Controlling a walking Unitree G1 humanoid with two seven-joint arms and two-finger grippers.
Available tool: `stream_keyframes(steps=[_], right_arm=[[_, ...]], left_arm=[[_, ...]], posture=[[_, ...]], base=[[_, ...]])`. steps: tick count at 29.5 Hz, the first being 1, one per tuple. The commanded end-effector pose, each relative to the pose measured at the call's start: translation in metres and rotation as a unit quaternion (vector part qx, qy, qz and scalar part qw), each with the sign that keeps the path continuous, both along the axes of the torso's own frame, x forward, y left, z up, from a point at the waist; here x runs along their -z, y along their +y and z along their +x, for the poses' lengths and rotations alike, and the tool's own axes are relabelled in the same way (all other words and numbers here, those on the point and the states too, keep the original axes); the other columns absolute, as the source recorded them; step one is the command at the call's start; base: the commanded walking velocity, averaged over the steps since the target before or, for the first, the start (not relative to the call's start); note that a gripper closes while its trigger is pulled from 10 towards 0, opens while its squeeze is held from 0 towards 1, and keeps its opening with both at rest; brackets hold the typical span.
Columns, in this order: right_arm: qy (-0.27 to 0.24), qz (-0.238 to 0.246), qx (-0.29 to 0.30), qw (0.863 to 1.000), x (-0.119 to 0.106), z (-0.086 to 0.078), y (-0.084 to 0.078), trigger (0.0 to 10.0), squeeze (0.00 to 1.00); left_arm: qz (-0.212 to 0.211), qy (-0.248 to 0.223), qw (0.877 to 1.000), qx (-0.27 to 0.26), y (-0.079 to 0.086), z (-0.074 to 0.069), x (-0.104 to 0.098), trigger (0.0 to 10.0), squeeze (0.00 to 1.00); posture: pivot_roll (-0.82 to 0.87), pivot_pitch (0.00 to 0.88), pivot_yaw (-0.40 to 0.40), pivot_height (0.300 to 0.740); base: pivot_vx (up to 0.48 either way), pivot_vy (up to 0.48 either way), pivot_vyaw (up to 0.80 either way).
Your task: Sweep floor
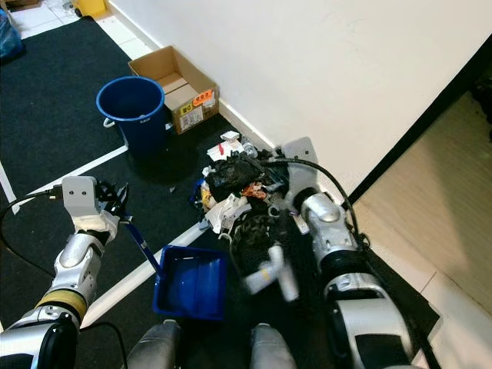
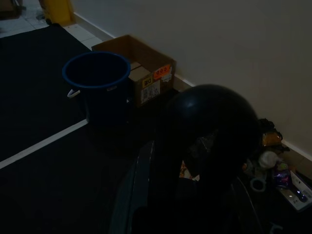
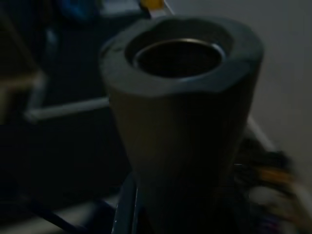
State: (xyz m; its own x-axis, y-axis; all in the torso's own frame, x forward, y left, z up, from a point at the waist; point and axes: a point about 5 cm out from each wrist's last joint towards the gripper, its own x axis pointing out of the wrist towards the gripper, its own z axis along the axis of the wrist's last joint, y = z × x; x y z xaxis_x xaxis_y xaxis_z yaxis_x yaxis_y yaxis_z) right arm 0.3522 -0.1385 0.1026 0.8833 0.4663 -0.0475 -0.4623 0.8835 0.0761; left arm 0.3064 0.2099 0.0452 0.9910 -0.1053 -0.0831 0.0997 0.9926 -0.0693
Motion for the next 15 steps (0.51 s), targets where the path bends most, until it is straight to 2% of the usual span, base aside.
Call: stream_keyframes(steps=[1,8,12,15], right_arm=[[-0.016,0.056,-0.017,0.998,-0.010,-0.001,0.008,10.0,0.00],[-0.024,0.075,-0.072,0.994,-0.013,-0.008,0.031,10.0,0.00],[-0.027,0.073,-0.068,0.995,-0.014,-0.007,0.031,10.0,0.00],[-0.030,0.053,-0.057,0.996,-0.015,-0.006,0.026,10.0,0.00]], left_arm=[[-0.037,0.036,0.998,0.021,-0.018,-0.006,0.016,10.0,0.00],[-0.037,0.035,0.998,0.021,-0.019,-0.004,0.014,10.0,0.00],[-0.038,0.034,0.998,0.022,-0.020,-0.004,0.014,10.0,0.00],[-0.038,0.034,0.998,0.022,-0.020,-0.004,0.014,10.0,0.00]], posture=[[0.10,0.135,-0.071,0.740],[0.10,0.124,-0.075,0.740],[0.10,0.120,-0.076,0.740],[0.10,0.114,-0.077,0.740]], base=[[0.000,0.000,0.00],[0.000,0.000,0.00],[0.000,0.000,0.00],[0.000,0.000,0.00]])
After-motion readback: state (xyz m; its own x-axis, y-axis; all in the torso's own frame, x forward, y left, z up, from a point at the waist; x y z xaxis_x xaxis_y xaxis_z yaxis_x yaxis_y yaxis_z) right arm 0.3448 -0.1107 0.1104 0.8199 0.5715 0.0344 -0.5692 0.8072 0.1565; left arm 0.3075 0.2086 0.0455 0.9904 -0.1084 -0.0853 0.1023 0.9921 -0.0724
